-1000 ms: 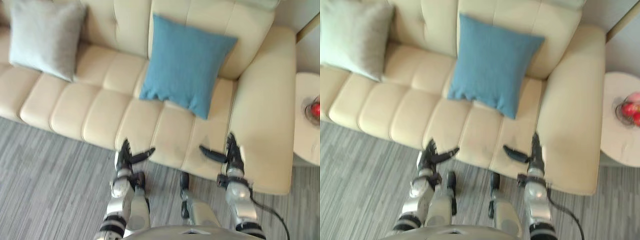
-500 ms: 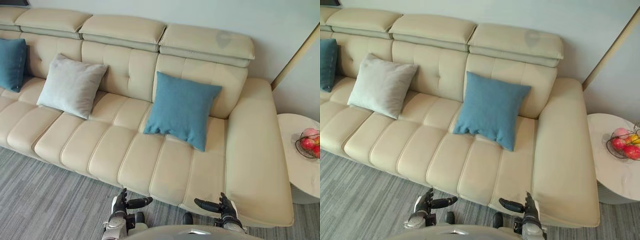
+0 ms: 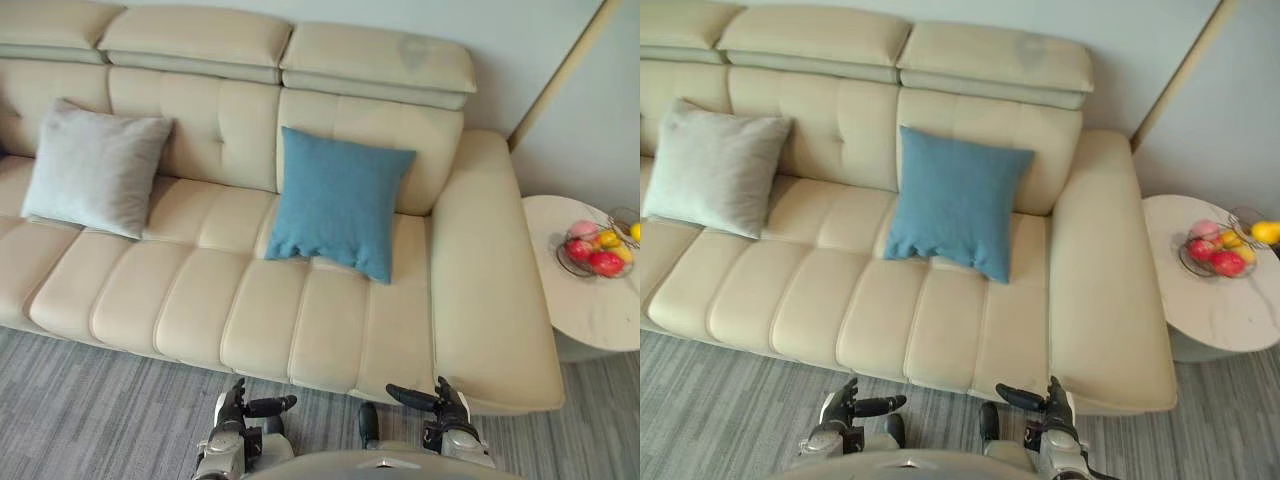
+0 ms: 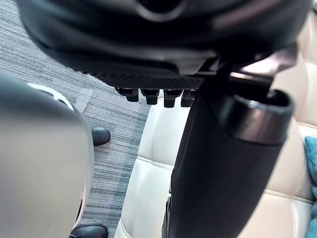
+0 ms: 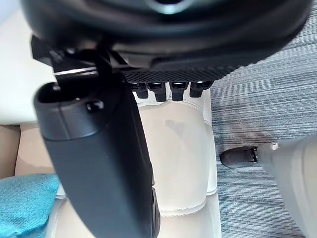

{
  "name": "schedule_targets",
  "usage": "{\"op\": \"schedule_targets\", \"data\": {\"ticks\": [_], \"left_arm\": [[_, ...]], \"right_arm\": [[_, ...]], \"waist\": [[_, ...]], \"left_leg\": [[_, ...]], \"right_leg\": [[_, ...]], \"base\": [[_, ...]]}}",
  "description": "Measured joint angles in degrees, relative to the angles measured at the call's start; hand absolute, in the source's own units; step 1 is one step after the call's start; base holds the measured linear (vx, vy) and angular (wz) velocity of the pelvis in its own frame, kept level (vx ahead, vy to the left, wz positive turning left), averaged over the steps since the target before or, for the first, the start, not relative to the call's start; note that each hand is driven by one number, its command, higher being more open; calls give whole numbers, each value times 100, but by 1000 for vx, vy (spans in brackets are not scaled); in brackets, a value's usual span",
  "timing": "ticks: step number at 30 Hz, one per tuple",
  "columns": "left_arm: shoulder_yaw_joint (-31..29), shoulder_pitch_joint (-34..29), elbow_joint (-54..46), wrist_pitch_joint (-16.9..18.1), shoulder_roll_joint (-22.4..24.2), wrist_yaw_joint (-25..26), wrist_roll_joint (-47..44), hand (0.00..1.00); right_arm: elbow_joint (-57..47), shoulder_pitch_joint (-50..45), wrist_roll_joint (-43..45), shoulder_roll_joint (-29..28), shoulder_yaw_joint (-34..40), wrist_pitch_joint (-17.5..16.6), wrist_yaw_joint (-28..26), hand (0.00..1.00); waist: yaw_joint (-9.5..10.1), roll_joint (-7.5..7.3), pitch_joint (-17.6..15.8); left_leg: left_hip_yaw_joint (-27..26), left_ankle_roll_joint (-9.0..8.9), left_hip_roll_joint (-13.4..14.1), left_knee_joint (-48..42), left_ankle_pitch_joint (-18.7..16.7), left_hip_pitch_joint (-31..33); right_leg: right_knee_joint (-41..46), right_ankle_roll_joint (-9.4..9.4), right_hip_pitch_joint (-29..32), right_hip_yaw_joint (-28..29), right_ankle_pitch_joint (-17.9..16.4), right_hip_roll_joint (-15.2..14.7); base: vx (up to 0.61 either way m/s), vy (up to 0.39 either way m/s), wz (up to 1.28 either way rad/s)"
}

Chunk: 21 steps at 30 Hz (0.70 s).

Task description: Pick up cushions and gather them together orderly.

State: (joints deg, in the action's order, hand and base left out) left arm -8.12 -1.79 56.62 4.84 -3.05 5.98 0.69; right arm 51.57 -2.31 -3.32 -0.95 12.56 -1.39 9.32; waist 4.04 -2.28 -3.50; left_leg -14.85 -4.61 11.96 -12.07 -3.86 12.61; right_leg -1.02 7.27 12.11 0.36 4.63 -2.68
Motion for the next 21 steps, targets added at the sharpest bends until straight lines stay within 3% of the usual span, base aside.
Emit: {"op": "schedule_targets", "data": {"ticks": [1,2,4,5,6,7,8,9,10,13,17,18,19,20,21], "left_arm": [[21,102,-136,3,3,3,13,100],[25,115,-194,4,-14,5,25,100],[27,170,-292,-5,-49,7,97,100],[-12,99,-296,12,79,-13,125,100],[-7,111,-320,11,104,-12,130,100],[25,114,-337,6,87,-5,128,100],[31,146,-355,4,86,12,112,100],[39,140,-352,2,114,13,110,100],[110,159,-355,3,183,10,109,100],[330,193,-355,4,168,-2,109,100],[334,151,-357,3,170,8,108,100],[329,184,-358,4,179,13,110,100],[323,209,-364,-2,212,30,114,100],[323,210,-364,-2,214,31,115,100],[325,218,-364,-3,215,31,117,100]], "right_arm": [[2,44,-1,-26,-45,22,4,100],[7,20,0,-69,-45,23,11,100],[15,-22,-1,-107,-47,22,14,100],[3,18,-1,-88,-58,14,57,100],[-2,62,1,-126,-37,11,87,100],[-2,36,0,-189,-39,4,85,100],[7,97,0,-180,-50,7,88,100],[1,152,0,-154,-69,-1,102,100],[-25,256,0,-93,-142,-38,139,100],[-27,305,8,-75,-195,-41,206,100],[10,139,22,-88,-460,15,260,100],[40,146,22,-73,-472,16,261,100],[62,146,23,-91,-473,26,266,100],[66,146,23,-89,-473,27,266,100],[85,145,23,-81,-470,27,266,100]], "waist": [[50,53,-84],[47,6,-110],[33,-95,-128],[213,-13,36],[194,-109,4],[204,-295,23],[252,-335,-4],[273,-273,-31],[326,-147,-63],[363,115,-200],[332,169,-232],[318,167,-247],[317,177,-264],[318,173,-267],[287,124,-294]], "left_leg": [[45,-27,192,-148,-5,37],[115,-31,195,-256,-13,38],[234,-113,159,-479,-129,86],[345,-107,234,-230,1,129],[323,-154,176,-257,80,146],[404,-162,19,-410,115,219],[442,-184,16,-527,127,313],[473,-200,73,-563,158,368],[519,-237,191,-568,276,531],[751,-331,410,-492,524,639],[738,-420,447,155,1338,586],[745,-374,419,201,1385,588],[767,-275,377,-227,954,639],[773,-267,355,-321,865,642],[808,-199,198,-886,382,626]], "right_leg": [[1963,-478,488,-765,-522,-192],[2623,-352,520,-824,-785,-340],[3004,-170,590,-820,-831,-342],[2719,138,300,-726,-1075,-213],[3396,75,307,-706,-1487,-359],[3415,119,-15,-709,-1814,-495],[2923,-5,-270,-829,-1981,-412],[2694,-17,-358,-884,-1987,-350],[2235,-187,-468,-955,-2010,-173],[2015,-471,-531,-1132,-1812,105],[2002,-681,-474,-1458,-1675,203],[1954,-767,-443,-1554,-1600,186],[1965,-843,-405,-1635,-1536,138],[1969,-841,-400,-1646,-1525,119],[1968,-821,-388,-1683,-1467,-14]], "base": [[-81,-18,-10],[-31,-65,12],[-75,-153,16],[-127,-177,0],[-102,-249,18],[-67,-209,34],[-95,-189,28],[-194,-153,3],[-195,-99,0],[-276,-109,19],[-158,-59,35],[-252,-33,38],[-204,3,27],[-152,31,26],[-128,97,23]]}}
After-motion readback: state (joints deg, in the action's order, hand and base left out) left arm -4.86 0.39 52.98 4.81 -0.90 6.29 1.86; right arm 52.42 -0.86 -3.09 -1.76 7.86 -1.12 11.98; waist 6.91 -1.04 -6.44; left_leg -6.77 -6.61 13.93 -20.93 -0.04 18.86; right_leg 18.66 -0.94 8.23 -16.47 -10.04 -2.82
